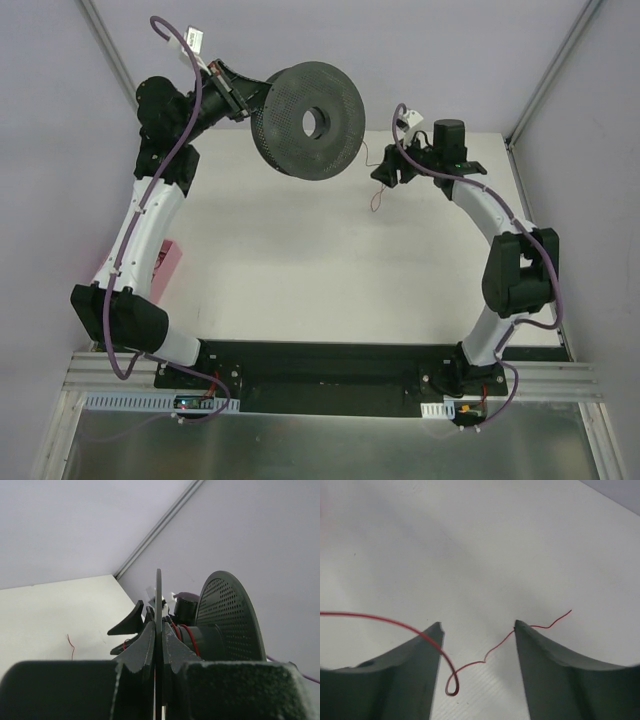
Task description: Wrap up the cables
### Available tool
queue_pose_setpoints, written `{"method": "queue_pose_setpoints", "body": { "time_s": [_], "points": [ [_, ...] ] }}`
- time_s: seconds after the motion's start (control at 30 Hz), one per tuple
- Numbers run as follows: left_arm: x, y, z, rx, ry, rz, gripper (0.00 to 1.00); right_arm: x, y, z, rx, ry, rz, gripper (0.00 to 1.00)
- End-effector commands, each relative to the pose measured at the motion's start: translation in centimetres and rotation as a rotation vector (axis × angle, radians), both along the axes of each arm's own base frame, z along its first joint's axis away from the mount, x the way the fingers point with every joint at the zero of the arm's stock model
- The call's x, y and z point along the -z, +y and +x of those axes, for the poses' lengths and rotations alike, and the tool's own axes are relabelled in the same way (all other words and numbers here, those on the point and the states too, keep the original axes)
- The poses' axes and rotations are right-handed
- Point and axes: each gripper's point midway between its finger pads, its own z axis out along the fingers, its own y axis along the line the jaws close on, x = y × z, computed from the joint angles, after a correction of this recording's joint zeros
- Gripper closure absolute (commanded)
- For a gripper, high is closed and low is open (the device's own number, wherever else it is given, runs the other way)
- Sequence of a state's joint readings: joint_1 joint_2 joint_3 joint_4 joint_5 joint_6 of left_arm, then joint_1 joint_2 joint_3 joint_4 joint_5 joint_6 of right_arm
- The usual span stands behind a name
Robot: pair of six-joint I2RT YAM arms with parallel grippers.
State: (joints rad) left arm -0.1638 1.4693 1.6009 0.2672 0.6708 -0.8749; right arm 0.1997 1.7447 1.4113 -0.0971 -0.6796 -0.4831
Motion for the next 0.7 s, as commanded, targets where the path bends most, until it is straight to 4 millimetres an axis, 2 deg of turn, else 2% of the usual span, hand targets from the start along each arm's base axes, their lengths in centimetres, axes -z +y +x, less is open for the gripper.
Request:
{"method": "queue_pose_setpoints", "body": {
  "time_s": [0.0, 0.03, 0.1, 0.23, 0.43, 0.53, 0.67],
  "points": [
    [-5.6, 0.9, -3.2, -0.035, -0.16, -0.033, 1.0, -1.5, 0.6, 2.7, 0.076, 0.013, 0.083, 0.49],
    [-5.7, 1.1, -3.0, -0.051, -0.164, -0.034, 1.0, -1.3, 0.6, 2.7, 0.075, 0.014, 0.077, 0.61],
    [-5.8, 2.0, -2.2, -0.114, -0.148, -0.054, 1.0, -0.9, 0.6, 2.4, 0.062, 0.022, 0.068, 0.79],
    [-5.1, 4.5, 0.3, -0.258, -0.035, -0.116, 1.0, 1.4, 0.4, 0.4, 0.018, 0.076, 0.027, 0.97],
    [-3.7, 7.1, 3.4, -0.408, 0.093, -0.208, 1.0, 4.1, 0.9, -4.6, -0.107, 0.1, -0.083, 0.99],
    [-3.1, 7.7, 4.7, -0.46, 0.147, -0.233, 1.0, 4.2, 1.8, -7.6, -0.227, 0.041, -0.165, 0.99],
    [-1.4, 9.0, 6.6, -0.545, 0.217, -0.248, 1.0, 4.3, 3.1, -12.5, -0.427, -0.067, -0.299, 0.99]
  ]
}}
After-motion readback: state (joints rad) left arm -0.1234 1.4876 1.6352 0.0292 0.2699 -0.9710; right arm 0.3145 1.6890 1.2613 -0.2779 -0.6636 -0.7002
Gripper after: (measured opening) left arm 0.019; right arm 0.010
